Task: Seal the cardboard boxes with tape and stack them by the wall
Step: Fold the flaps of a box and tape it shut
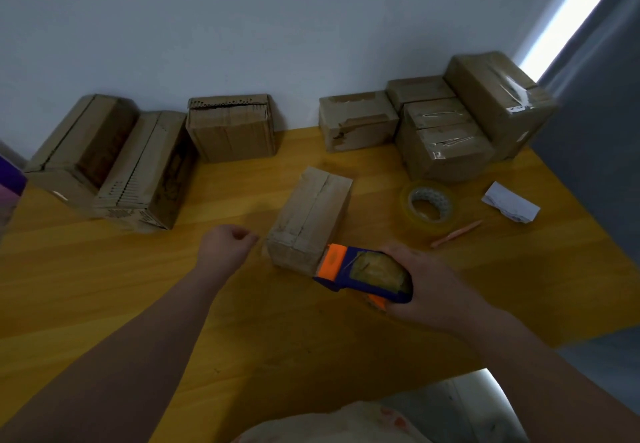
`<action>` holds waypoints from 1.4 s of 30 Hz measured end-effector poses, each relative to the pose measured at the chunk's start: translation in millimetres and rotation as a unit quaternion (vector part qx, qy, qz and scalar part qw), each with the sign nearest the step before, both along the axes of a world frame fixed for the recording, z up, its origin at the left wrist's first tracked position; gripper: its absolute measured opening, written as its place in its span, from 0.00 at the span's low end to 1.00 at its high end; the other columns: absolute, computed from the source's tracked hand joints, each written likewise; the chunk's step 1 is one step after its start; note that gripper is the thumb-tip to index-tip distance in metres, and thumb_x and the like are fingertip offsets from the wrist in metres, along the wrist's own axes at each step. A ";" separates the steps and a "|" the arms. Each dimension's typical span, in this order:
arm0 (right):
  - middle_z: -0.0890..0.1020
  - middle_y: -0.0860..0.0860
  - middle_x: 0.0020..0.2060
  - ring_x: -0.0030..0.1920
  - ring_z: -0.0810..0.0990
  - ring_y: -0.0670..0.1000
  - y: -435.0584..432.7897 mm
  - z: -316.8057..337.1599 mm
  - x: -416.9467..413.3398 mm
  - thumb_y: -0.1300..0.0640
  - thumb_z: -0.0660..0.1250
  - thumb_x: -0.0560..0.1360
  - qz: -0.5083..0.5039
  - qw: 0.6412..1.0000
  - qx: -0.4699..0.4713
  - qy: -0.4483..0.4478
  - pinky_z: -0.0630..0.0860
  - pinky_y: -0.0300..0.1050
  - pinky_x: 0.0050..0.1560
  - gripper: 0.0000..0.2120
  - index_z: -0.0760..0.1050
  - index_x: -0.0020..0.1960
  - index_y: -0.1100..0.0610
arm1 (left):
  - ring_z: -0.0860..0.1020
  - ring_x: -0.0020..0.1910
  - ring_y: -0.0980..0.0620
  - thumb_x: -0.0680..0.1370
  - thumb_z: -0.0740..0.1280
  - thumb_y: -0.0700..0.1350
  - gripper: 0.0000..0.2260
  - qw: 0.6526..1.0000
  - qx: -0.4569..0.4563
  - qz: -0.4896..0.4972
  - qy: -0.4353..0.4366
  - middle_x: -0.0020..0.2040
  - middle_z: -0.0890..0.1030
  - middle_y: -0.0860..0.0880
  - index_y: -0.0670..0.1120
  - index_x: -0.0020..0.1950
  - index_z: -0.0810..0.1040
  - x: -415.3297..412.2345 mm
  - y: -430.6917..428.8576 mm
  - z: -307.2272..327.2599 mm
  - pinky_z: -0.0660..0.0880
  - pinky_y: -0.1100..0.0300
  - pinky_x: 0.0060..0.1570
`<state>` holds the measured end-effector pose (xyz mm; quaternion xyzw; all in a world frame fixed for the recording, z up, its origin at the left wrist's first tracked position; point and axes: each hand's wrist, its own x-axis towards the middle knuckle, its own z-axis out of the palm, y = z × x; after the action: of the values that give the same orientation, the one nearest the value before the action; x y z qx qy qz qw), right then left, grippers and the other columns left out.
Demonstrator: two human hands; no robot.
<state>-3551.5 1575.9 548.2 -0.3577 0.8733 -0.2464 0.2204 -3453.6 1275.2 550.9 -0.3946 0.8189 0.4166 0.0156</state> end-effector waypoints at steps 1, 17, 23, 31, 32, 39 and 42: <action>0.75 0.46 0.55 0.52 0.77 0.46 -0.2 -1.4 0.1 0.32 0.70 0.62 -0.001 1.000 -0.002 -0.001 0.80 0.47 0.47 0.39 0.61 0.69 0.38 | 0.79 0.49 0.43 0.81 0.64 0.48 0.11 0.999 0.017 0.023 0.044 0.50 0.81 0.42 0.41 0.53 0.81 -1.2 3.0 2.1 0.76 0.45 0.52; 0.75 0.47 0.55 0.53 0.76 0.47 -1.8 -11.3 6.5 0.34 0.71 0.63 -0.018 1.000 -0.017 -0.011 0.79 0.49 0.50 0.38 0.62 0.69 0.39 | 0.45 0.77 0.52 0.81 0.43 0.61 0.29 0.915 -0.207 -0.346 -0.006 0.77 0.44 0.54 0.49 0.79 0.45 -0.4 38.0 3.9 0.46 0.48 0.75; 0.75 0.49 0.56 0.54 0.76 0.49 -0.5 -6.4 9.9 0.41 0.75 0.65 -0.024 1.000 -0.012 0.009 0.78 0.48 0.52 0.38 0.63 0.71 0.43 | 0.31 0.73 0.59 0.71 0.32 0.70 0.38 0.809 -0.275 -0.516 -0.059 0.76 0.34 0.55 0.53 0.77 0.36 -12.6 49.7 0.1 0.32 0.55 0.72; 0.75 0.47 0.57 0.57 0.75 0.47 18.7 9.9 8.5 0.45 0.76 0.64 -0.018 0.999 -0.033 0.002 0.78 0.48 0.53 0.39 0.63 0.72 0.43 | 0.31 0.73 0.60 0.63 0.26 0.76 0.42 0.813 -0.247 -0.523 -0.067 0.74 0.31 0.57 0.57 0.72 0.31 -15.3 46.9 -1.3 0.30 0.56 0.71; 0.75 0.47 0.58 0.57 0.75 0.47 21.9 12.3 7.9 0.45 0.76 0.64 -0.015 0.999 -0.036 0.001 0.78 0.48 0.53 0.39 0.63 0.72 0.44 | 0.31 0.73 0.60 0.63 0.26 0.77 0.42 0.814 -0.241 -0.524 -0.067 0.74 0.30 0.57 0.57 0.72 0.31 -15.6 47.2 -1.4 0.30 0.56 0.71; 0.75 0.45 0.60 0.57 0.75 0.43 30.8 17.9 9.2 0.46 0.77 0.65 0.000 0.999 -0.050 0.000 0.79 0.43 0.52 0.42 0.62 0.74 0.46 | 0.30 0.72 0.61 0.63 0.26 0.77 0.41 0.826 -0.217 -0.516 -0.067 0.73 0.30 0.58 0.58 0.72 0.31 -15.9 46.2 -1.9 0.28 0.58 0.70; 0.76 0.42 0.59 0.56 0.77 0.41 38.1 24.4 11.8 0.43 0.77 0.65 0.005 0.998 -0.065 0.002 0.79 0.41 0.50 0.39 0.64 0.72 0.43 | 0.30 0.72 0.61 0.63 0.25 0.76 0.42 0.834 -0.214 -0.506 -0.060 0.73 0.29 0.59 0.58 0.72 0.31 -15.6 45.0 -3.3 0.28 0.59 0.70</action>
<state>-3539.7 1614.0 572.6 -0.3761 0.8541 -0.3007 0.1967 -3469.2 1320.2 547.6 0.0569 0.9702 0.1409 0.1886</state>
